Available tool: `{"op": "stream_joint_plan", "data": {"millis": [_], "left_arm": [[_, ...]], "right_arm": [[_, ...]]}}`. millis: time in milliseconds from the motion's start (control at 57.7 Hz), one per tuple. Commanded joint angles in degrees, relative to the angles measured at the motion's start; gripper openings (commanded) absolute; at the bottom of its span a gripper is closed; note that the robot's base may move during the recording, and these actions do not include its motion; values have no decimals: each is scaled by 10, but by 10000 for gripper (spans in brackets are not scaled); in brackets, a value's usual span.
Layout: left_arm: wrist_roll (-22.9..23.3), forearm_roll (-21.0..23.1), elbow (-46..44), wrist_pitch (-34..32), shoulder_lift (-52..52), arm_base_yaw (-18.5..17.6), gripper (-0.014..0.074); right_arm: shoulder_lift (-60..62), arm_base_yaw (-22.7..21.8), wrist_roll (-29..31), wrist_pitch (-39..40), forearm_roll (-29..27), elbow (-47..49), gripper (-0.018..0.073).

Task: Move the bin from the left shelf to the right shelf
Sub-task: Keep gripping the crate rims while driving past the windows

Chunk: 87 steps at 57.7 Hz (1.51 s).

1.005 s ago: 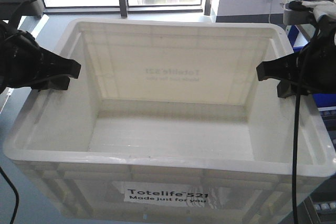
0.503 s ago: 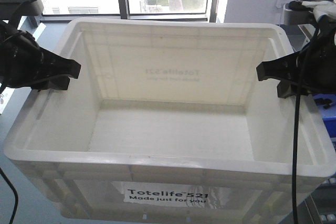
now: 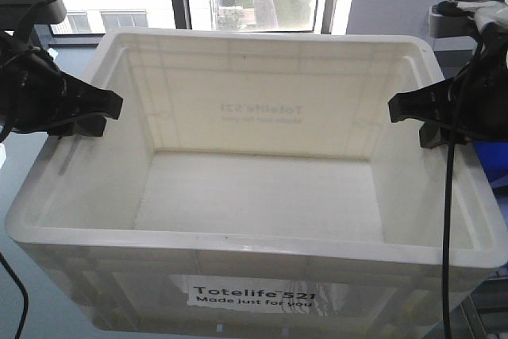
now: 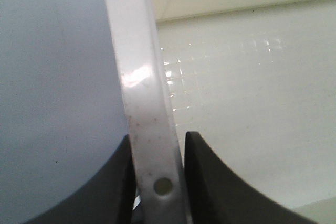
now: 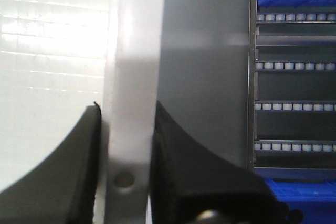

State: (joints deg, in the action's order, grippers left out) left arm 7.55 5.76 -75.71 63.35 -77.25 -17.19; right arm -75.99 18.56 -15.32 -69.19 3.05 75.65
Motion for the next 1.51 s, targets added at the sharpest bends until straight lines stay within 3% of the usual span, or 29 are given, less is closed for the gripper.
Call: {"op": "stream_joint_plan", "data": {"millis": [0, 1491], "left_arm": [[-19, 17, -23, -59, 23, -6, -6], [-19, 17, -23, -60, 23, -6, -6]], "right_arm": [[20, 2, 24, 24, 9, 21, 13], [20, 2, 24, 18, 9, 21, 13]]}}
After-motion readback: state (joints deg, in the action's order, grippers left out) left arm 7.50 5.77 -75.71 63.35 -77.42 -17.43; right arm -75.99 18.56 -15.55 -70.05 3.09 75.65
